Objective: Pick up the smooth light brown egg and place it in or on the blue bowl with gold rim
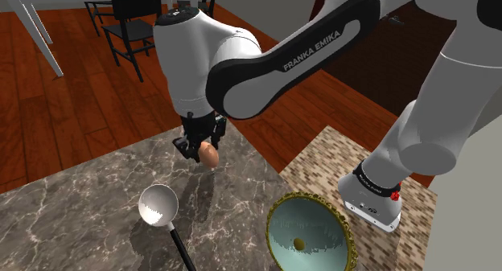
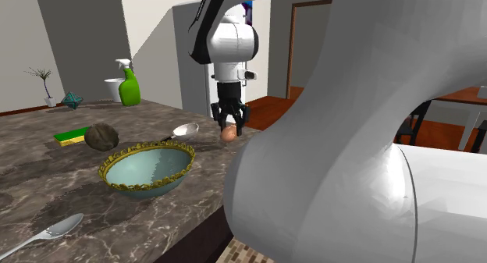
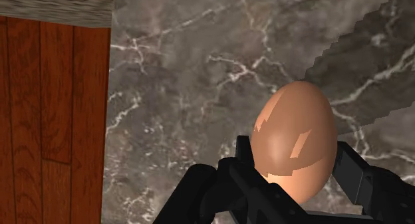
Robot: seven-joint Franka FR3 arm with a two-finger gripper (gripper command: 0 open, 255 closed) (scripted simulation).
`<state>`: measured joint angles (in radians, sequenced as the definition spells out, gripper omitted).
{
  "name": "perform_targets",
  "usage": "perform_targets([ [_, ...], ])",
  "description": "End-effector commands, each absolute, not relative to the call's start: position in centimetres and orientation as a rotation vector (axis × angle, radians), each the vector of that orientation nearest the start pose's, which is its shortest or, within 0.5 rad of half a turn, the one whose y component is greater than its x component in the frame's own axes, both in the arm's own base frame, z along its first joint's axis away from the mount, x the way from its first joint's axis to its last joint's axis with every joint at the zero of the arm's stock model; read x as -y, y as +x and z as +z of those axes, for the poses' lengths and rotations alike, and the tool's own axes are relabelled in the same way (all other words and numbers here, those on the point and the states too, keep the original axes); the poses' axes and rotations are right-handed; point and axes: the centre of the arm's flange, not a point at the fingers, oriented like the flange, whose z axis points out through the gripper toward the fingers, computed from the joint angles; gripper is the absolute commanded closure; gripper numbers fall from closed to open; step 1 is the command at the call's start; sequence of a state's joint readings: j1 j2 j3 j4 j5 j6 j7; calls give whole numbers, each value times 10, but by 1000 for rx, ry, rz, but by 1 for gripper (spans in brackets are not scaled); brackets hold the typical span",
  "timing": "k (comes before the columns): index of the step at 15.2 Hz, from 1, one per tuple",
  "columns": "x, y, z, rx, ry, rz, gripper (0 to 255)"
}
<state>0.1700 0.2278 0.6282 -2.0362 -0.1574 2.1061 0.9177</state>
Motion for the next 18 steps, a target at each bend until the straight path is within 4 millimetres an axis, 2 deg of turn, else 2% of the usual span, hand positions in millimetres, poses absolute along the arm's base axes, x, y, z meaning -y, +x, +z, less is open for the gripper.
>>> perform_targets([
  [1, -397, 410, 354, -58, -3219, 119, 255],
  [18, -397, 410, 444, -58, -3219, 119, 255],
])
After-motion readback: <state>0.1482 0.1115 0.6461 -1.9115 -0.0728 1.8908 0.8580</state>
